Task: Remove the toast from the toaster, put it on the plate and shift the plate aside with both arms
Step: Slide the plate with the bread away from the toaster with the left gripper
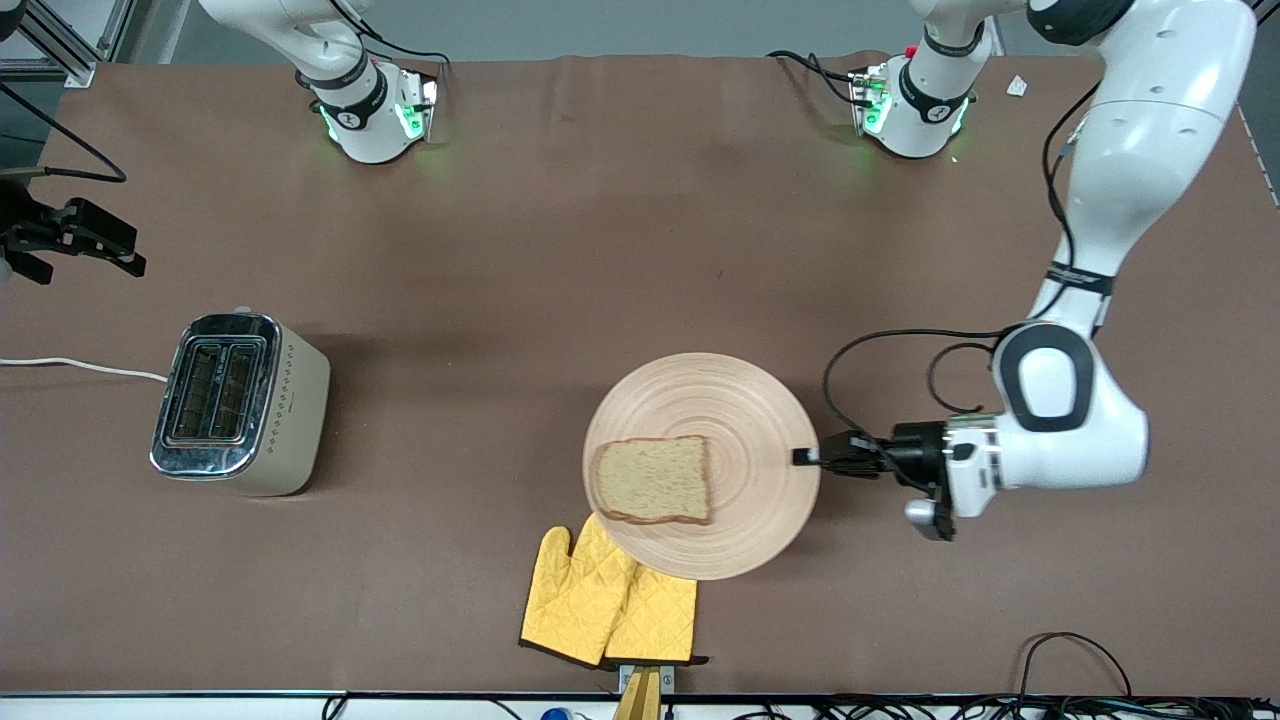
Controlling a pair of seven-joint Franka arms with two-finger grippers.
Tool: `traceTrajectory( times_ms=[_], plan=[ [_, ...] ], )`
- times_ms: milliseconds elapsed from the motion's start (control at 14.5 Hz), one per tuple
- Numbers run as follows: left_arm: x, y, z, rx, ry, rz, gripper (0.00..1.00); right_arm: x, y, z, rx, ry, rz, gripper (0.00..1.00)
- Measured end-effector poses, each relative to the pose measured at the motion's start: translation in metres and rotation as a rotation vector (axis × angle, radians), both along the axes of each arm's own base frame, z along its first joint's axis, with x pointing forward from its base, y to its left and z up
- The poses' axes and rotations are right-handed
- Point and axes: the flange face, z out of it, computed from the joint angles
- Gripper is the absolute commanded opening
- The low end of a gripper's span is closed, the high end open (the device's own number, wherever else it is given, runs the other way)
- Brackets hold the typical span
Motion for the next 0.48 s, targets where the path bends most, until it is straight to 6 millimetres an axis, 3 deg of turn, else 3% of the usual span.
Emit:
traceTrajectory(
  times_ms=[483],
  plan=[
    [-0.007,0.191,-0.008,0.011,0.026,0.072,0.00,0.000,0.000,0.000,0.000,0.000,0.002,1.00]
  ],
)
